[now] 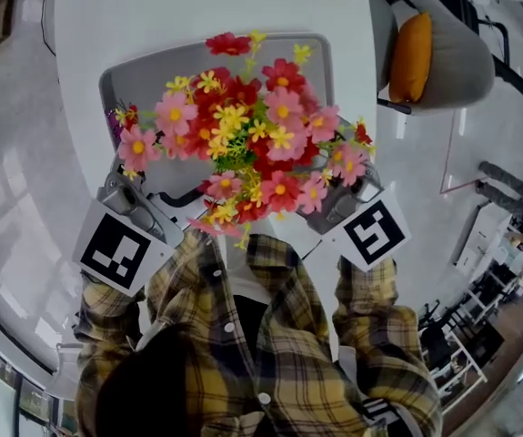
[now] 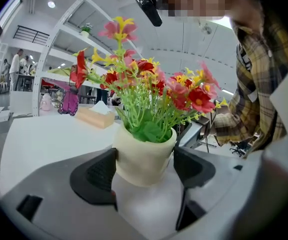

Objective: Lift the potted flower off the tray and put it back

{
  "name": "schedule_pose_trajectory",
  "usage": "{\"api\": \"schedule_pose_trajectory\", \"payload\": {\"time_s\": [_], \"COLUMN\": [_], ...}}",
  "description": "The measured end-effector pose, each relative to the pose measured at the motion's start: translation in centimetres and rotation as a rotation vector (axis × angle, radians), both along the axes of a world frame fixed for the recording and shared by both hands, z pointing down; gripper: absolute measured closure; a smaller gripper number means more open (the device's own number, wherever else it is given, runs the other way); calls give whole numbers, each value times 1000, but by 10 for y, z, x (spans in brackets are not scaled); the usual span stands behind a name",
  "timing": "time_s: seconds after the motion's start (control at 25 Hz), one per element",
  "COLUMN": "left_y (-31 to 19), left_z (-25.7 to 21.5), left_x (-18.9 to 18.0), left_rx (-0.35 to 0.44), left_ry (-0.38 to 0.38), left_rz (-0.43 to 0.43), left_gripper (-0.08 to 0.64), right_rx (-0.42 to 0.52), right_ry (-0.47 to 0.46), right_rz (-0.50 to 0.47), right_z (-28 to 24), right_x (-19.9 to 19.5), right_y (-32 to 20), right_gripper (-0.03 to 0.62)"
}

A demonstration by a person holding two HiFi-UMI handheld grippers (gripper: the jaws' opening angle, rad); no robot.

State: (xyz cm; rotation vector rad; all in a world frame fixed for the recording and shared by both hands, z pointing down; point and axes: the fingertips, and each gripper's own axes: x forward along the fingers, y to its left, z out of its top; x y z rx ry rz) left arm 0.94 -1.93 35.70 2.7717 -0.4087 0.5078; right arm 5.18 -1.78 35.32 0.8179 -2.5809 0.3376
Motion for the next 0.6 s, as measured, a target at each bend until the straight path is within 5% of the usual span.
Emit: {"api": "schedule_pose_trajectory", "payload": {"time_s": [0.6], "left_y": [-1], "left_z": [-2], "left_x": [-1], "left_rx": [-25], "left_ry": [-59], "left_rz": [10], "left_gripper": [215], "right_rx": [-10], "right_ry": [20], "right_rz": [-5], "right_z": [-1], "right_x": [-1], "right_y": [0], "right_gripper": [213]}}
